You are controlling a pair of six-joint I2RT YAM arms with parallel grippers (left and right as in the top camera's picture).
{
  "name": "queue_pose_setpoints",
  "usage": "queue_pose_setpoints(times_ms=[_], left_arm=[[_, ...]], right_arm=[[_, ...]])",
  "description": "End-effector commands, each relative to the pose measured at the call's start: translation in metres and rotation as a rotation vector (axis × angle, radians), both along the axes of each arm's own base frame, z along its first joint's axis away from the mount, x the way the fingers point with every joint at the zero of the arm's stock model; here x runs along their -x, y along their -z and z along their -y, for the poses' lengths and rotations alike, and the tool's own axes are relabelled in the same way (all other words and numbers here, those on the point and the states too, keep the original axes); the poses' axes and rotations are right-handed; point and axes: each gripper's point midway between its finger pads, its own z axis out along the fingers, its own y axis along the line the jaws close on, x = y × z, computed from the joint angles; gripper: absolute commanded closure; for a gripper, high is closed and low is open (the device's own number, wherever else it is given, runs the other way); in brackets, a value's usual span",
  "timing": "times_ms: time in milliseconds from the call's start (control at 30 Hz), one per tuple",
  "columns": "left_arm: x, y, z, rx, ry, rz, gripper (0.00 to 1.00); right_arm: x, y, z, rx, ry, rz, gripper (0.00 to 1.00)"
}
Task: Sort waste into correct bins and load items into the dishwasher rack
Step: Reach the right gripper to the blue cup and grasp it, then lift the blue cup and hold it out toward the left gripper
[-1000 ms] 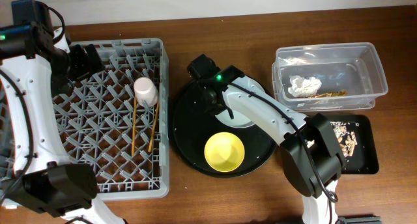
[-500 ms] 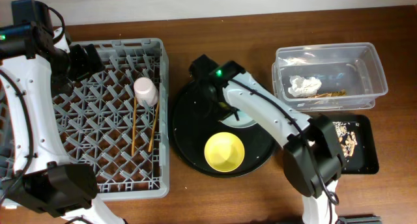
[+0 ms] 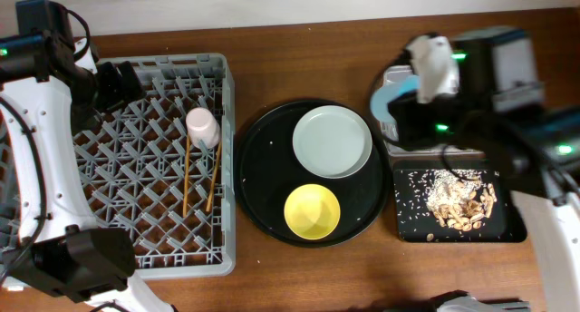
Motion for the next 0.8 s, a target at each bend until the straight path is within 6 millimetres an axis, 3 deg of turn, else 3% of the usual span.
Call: queue_pose_setpoints(times_ms=[0,100,200,233,367,467,600,767], left_arm=[[-0.007,-0.013,0.002,0.023,0.000,0.064,0.01],[0.004,-0.020,0.053,0.249,0.203,0.070,0.01],[0.025,-0.054,0.127,0.576,0.542,0.170,0.02],[0.032,-0.070,0.147,0.679,0.651,0.239,0.08],[0.051,-0.097,0.204,0.866,0.813,0.296,0.03],[0.072,-0.100,0.247,0.900,0.948,0.266,0.03],[0.097,-0.102,0.291,0.932,1.084,0.232,0.03],[0.123,-0.113,0.329,1.007,1.211,0.235,0.07]], right_arm=[[0.013,-0.006,-0.010,-0.198,-0.202,-0.039,0.96],[0.023,-0.012,-0.008,-0.341,-0.315,-0.035,0.96],[0.029,-0.021,-0.011,-0.484,-0.413,-0.003,0.96],[0.030,-0.023,-0.013,-0.523,-0.436,0.007,0.96],[0.037,-0.029,-0.023,-0.679,-0.545,0.048,0.96],[0.042,-0.030,-0.030,-0.784,-0.608,0.079,0.96],[0.043,-0.022,-0.031,-0.859,-0.631,0.095,0.96],[0.042,-0.015,-0.031,-0.889,-0.642,0.110,0.96]])
